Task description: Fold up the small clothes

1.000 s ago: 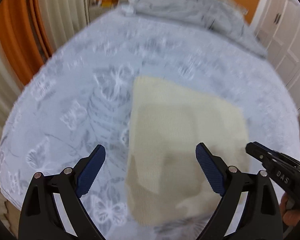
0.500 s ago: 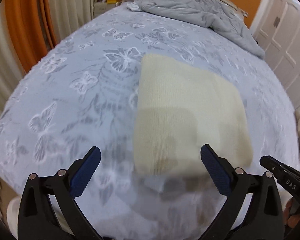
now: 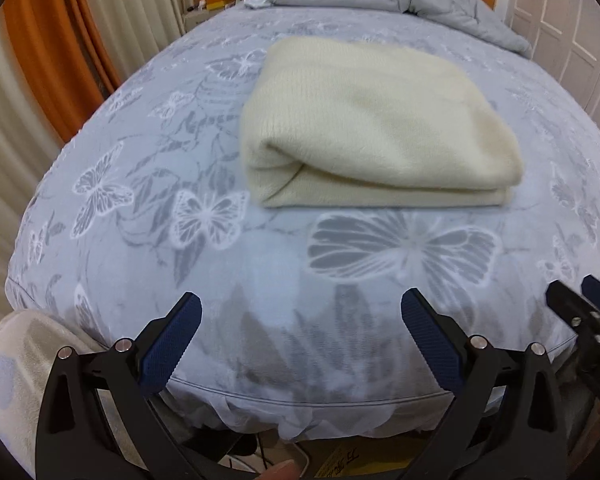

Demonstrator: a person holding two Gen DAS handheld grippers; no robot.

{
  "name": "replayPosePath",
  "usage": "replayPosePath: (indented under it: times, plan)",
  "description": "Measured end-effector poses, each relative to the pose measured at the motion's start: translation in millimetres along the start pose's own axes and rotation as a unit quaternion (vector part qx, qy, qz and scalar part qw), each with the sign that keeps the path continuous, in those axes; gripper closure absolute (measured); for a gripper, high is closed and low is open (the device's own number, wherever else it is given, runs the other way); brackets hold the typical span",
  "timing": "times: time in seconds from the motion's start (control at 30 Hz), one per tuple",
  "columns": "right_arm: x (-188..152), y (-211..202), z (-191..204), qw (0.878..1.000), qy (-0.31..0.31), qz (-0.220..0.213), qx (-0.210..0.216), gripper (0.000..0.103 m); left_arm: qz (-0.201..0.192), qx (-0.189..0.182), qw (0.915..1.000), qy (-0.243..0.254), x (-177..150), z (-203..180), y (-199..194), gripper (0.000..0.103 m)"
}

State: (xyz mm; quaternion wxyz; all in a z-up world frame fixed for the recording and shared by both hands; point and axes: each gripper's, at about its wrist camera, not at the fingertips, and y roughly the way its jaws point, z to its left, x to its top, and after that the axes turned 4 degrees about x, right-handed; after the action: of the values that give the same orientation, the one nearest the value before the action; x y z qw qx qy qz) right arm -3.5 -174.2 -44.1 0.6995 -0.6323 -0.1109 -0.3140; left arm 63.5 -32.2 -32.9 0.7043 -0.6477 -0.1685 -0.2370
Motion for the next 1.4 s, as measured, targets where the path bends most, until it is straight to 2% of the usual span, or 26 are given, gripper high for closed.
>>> replayPosePath:
  times: [0.23,0.57,0.8,1.4]
  plan:
    - [-6,-3,1,1.000,0.001,0.000,0.003,0.031,-0.014,0.001,0.9999,0.006,-4,-3,-6,0.005]
    - [-13,-4,14,1.000,-0.018,-0.001,0.002,0.031,-0.004,0.002,1.0000,0.004,-6,-4,-4,0.005]
    - [-14,0,15,1.000,-0.013,0.004,0.001,0.031,-0.002,0.014,0.9999,-0.003,-6,0,-2,0.005]
    - [-17,6,23,1.000,-0.018,0.008,0.005,0.031,-0.002,0.016,0.9999,0.006,-7,-6,2,0.005]
